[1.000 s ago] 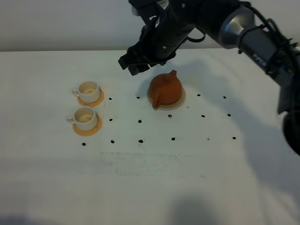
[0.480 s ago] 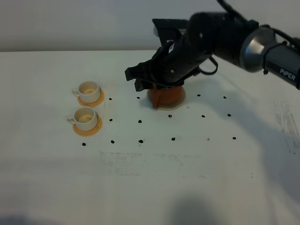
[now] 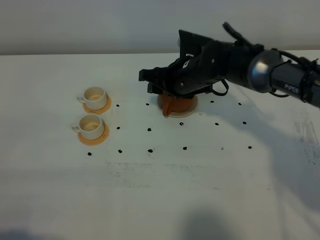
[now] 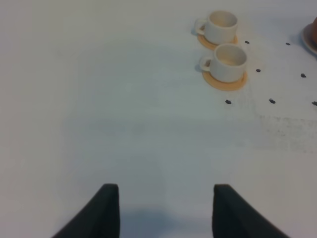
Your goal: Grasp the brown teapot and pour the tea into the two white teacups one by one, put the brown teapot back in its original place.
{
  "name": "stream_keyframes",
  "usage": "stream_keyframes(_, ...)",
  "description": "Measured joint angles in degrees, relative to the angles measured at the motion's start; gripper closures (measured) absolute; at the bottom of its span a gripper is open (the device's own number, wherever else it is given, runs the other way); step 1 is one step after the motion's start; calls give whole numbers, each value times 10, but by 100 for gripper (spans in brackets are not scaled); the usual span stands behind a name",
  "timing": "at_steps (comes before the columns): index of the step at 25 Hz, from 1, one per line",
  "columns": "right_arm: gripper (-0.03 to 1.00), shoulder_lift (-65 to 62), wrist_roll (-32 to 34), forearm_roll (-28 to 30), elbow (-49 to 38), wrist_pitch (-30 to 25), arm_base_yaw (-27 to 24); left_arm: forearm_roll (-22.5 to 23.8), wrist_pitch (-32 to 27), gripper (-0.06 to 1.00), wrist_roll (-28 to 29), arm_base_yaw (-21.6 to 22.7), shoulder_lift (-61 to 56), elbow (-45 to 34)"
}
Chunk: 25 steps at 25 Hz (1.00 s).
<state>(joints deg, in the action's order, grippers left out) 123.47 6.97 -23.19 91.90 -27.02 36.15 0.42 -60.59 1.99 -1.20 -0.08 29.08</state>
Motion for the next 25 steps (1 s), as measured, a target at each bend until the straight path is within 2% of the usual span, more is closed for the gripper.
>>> stream_keyframes(25,48,42,-37,-40,23,19,31,0,0,50,0,0,0,0)
